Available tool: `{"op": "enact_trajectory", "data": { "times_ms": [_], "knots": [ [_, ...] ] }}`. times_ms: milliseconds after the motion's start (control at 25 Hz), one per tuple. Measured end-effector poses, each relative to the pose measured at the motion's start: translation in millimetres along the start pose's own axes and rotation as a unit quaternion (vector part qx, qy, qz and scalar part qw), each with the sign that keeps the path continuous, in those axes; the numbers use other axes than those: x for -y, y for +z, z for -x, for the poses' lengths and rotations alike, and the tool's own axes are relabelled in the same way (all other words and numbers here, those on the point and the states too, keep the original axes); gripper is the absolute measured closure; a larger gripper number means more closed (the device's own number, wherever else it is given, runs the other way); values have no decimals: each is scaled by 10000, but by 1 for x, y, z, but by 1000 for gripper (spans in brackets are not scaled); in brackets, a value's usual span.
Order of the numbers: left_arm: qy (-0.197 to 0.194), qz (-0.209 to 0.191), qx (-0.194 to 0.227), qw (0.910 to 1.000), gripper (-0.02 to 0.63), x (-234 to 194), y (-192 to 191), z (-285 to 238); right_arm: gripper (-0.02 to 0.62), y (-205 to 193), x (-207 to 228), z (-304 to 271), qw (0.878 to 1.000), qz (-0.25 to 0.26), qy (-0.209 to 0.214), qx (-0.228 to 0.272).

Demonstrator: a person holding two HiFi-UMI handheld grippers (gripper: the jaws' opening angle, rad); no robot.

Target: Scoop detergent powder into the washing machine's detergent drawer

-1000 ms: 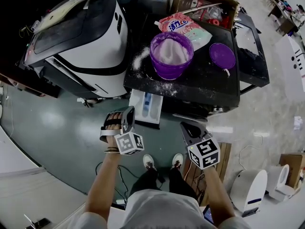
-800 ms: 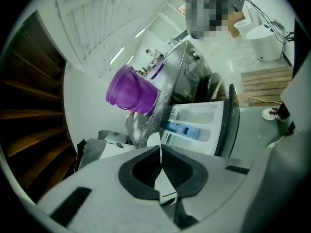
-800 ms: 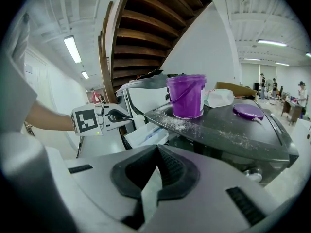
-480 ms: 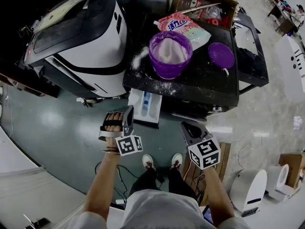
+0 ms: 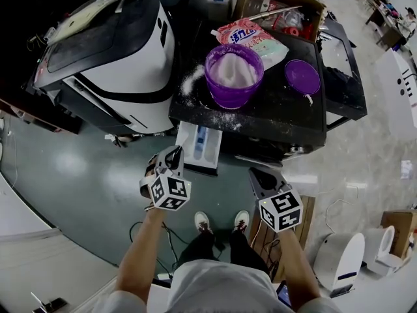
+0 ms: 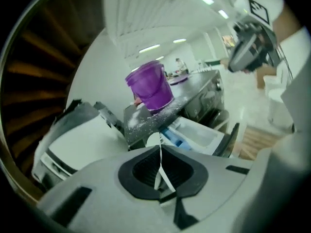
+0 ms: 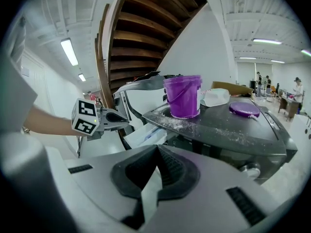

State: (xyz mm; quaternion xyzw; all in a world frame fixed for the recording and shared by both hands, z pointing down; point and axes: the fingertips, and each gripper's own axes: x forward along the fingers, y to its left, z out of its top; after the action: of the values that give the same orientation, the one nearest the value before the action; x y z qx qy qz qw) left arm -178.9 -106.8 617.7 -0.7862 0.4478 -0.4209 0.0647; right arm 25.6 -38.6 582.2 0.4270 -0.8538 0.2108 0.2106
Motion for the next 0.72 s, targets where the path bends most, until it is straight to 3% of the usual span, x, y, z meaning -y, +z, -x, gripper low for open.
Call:
{"op": "enact_trajectory", "data": {
  "times_ms": [80,200,400,560,600,640,720],
  "knots": [
    [-258,1071,95,9939,592,-3,-6,-1,598,0,-2,0,10000,13,0,-6],
    [-592,2570,242,9643,592,-9,-13,-2,598,1,-1,1,10000,21,-14,-7],
    [-1025,4290,530,8959,592,-16,-25,2,598,4,-3,4,10000,-62,4,70],
    [-1478,5568,834,8131,592,-16,-27,7,598,12,-5,7,9997,-154,58,184],
    [-1544,5708,875,8017,592,-15,-27,8,598,15,-5,8,9996,-178,74,220],
    [-1567,5720,891,8002,592,-14,-26,11,598,19,-5,9,9995,-169,76,255],
    [-1556,5482,879,8171,592,-13,-21,16,598,27,-4,13,9995,-24,18,315]
  ]
}}
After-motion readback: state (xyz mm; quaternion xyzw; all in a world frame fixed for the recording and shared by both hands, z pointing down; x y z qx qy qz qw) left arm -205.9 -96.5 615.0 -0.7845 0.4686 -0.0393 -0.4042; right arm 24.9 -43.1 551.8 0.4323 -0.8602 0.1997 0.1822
